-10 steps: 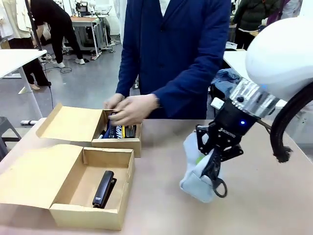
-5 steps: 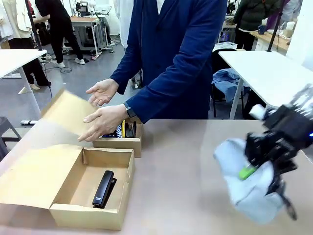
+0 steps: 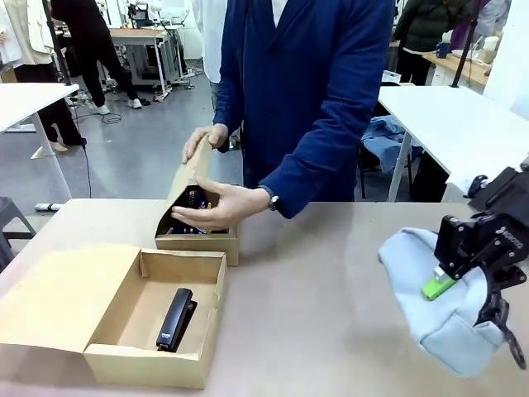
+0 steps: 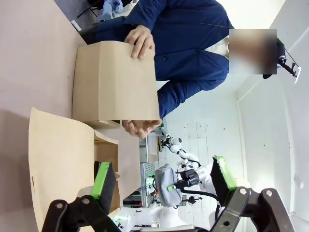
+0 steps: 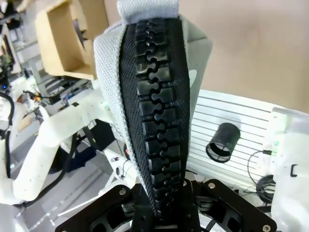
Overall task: Place items inside the box.
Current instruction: Pick up a Pencil pouch or Stapler and place it inside the Mailer Box closest to the robot.
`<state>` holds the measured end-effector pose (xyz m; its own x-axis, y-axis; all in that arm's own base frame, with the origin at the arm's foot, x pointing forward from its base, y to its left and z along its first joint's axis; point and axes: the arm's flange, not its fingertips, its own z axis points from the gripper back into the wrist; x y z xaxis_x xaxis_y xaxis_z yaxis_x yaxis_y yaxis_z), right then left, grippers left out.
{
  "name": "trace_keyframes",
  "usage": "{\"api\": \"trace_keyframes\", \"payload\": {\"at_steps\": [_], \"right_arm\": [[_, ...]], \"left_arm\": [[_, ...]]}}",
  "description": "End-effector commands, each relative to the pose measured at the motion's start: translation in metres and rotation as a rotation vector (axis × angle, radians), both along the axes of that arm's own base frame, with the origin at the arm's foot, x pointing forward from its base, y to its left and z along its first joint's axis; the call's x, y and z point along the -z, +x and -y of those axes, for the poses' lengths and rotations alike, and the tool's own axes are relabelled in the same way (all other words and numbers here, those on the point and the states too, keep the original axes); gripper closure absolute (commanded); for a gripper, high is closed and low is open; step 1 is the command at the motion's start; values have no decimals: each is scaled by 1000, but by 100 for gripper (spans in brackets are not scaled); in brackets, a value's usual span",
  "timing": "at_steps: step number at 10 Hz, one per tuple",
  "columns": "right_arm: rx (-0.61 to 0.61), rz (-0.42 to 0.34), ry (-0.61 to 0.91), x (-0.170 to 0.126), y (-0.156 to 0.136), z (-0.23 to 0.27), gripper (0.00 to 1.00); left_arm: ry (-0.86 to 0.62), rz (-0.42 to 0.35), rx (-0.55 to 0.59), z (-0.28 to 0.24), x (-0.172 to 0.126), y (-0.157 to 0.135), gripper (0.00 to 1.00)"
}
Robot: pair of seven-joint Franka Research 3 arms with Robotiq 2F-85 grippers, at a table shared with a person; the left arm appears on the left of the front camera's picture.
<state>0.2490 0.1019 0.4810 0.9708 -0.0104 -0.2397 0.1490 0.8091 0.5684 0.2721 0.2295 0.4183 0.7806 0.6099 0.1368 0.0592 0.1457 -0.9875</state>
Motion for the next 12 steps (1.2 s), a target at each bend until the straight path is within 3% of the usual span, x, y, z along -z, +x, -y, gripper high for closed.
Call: {"api": "trace_keyframes", "payload": {"at_steps": [1,10,11,12], "right_arm": [[-35,-1,-2,29,-12,-10,95],[-75,-51,-59,24,6,-41,95],[-7,-69,-40,21,13,-62,95],[30,-30,-4,14,22,-89,95]], "left_arm": [[1,23,4,1,-1,-1,0],[1,23,4,1,-1,-1,0],[1,23,4,1,-1,-1,0],[1,23,4,1,-1,-1,0]]}}
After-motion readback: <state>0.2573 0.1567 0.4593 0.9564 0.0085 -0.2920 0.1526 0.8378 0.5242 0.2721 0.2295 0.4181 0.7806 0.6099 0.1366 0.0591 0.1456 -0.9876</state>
